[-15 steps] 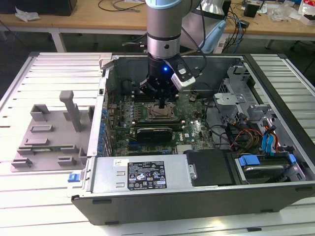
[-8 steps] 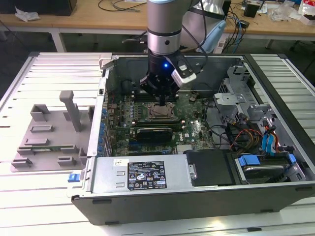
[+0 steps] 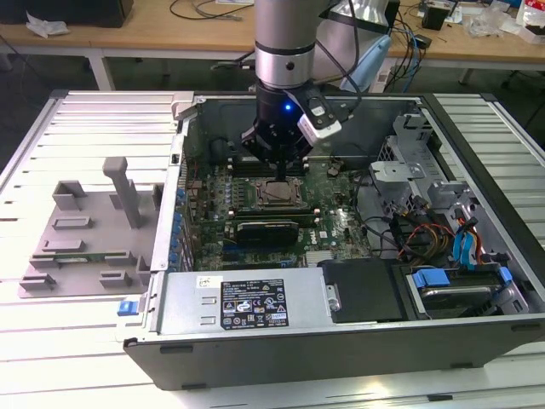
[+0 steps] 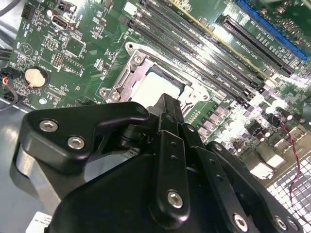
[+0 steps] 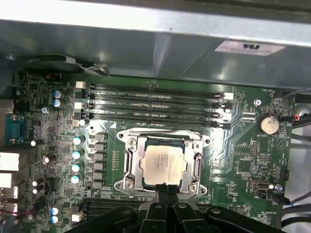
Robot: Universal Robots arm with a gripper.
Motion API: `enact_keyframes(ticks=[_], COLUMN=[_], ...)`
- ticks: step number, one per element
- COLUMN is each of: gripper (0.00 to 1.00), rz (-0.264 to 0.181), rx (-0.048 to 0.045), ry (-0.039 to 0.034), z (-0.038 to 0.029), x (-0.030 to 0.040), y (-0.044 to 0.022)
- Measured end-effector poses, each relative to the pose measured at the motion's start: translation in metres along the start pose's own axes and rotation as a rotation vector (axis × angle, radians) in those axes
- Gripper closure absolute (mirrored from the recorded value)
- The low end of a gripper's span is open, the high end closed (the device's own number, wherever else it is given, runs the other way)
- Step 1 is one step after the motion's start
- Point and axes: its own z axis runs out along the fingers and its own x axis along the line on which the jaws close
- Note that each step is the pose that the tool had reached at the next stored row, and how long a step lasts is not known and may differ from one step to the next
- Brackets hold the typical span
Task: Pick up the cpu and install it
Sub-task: 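Install the second cpu locking lever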
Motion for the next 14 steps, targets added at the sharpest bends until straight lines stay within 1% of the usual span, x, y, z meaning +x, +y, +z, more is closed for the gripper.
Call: enact_keyframes(ticks=[1, 6, 8, 11, 14], gripper=[0.89, 0.89, 0.89, 0.89, 0.89], rz=[0.000, 0.000, 0.000, 0.000, 0.000], rx=[0.0000, 0.0000, -0.0001, -0.0010, -0.0036], ry=[0.0000, 0.0000, 0.0000, -0.0001, -0.0003], z=[0.0001, 0.0011, 0.0014, 0.0015, 0.0028], x=[0.0002, 0.0015, 0.0020, 0.0028, 0.0069], y=[-0.0024, -0.0222, -0.0284, -0.0312, -0.0365])
